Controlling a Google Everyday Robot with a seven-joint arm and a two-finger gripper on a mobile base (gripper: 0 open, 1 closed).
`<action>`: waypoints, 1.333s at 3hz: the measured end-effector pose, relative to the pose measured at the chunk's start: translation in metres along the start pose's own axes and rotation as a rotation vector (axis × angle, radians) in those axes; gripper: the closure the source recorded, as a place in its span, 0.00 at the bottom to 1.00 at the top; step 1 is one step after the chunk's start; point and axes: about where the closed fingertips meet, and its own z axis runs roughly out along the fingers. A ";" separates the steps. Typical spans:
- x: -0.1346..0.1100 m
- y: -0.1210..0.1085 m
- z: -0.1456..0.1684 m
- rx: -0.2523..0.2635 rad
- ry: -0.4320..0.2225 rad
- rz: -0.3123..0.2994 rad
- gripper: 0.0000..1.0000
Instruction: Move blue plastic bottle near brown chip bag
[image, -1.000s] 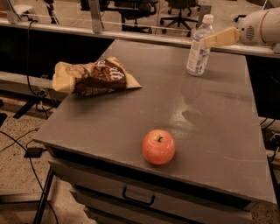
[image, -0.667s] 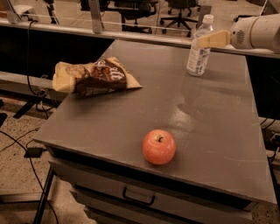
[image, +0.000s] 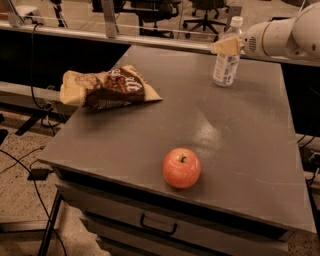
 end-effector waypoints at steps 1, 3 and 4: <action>-0.014 0.013 0.002 -0.012 0.009 -0.020 0.70; -0.033 0.039 0.002 -0.126 -0.097 0.068 1.00; -0.038 0.072 0.010 -0.238 -0.201 0.148 1.00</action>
Offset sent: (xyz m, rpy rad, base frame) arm -0.0092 0.0426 0.0481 0.0958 -0.0236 0.0932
